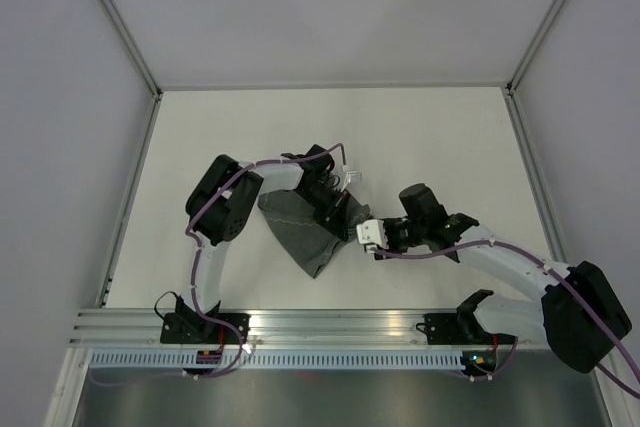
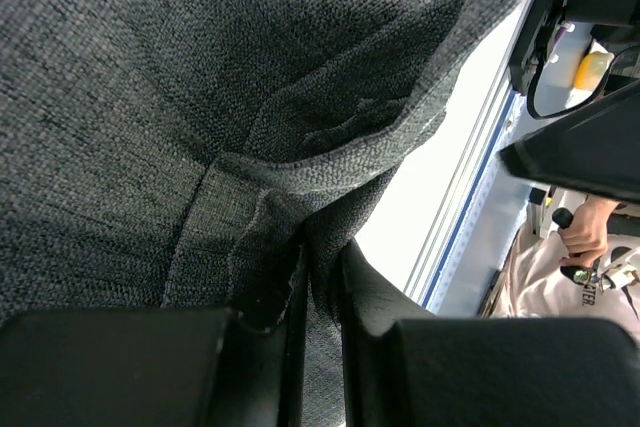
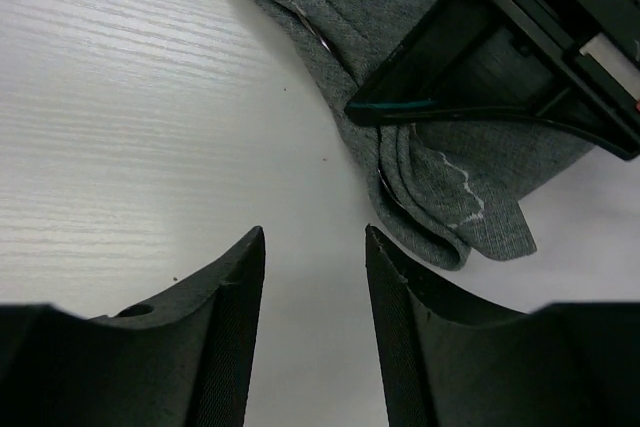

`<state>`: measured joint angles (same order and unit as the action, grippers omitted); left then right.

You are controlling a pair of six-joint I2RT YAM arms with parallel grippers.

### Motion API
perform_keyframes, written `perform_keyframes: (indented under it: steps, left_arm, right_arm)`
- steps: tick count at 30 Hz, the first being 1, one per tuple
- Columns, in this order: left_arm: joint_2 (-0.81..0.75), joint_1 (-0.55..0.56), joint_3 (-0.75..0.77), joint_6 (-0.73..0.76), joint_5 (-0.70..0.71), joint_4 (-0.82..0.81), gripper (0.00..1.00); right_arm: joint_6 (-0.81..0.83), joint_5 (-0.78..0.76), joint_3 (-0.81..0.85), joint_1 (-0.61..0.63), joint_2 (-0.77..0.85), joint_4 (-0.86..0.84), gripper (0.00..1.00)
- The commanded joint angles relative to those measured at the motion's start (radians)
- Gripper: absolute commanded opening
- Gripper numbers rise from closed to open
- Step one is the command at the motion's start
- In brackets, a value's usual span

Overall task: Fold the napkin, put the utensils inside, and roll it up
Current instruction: Roll the napkin with the utensil

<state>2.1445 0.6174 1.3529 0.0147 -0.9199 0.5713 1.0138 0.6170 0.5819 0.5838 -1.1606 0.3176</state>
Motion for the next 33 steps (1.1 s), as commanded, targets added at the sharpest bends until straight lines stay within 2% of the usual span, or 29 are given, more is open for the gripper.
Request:
perform_keyframes:
  steps: [1, 9, 15, 30, 33]
  left_arm:
    - [0.029, 0.004, -0.006, -0.018, 0.029, 0.035, 0.02]
    - [0.029, 0.001, -0.012, 0.019, 0.020, 0.036, 0.02]
    - [0.037, 0.001, -0.009, 0.027, 0.015, 0.041, 0.02]
    - [0.037, -0.001, 0.000, 0.047, 0.013, 0.064, 0.02]
    - [0.041, -0.002, -0.001, 0.050, 0.012, 0.067, 0.02]
  right_arm:
    - [0.100, 0.006, -0.040, 0.049, -0.004, -0.164, 0.52]
    - [0.124, -0.126, -0.140, 0.168, -0.043, -0.397, 0.63]
    - [0.111, -0.209, -0.148, 0.198, -0.131, -0.555, 0.62]
    - [0.166, -0.263, -0.116, 0.198, -0.263, -0.592, 0.60]
    - [0.172, -0.267, -0.114, 0.198, -0.287, -0.615, 0.56]
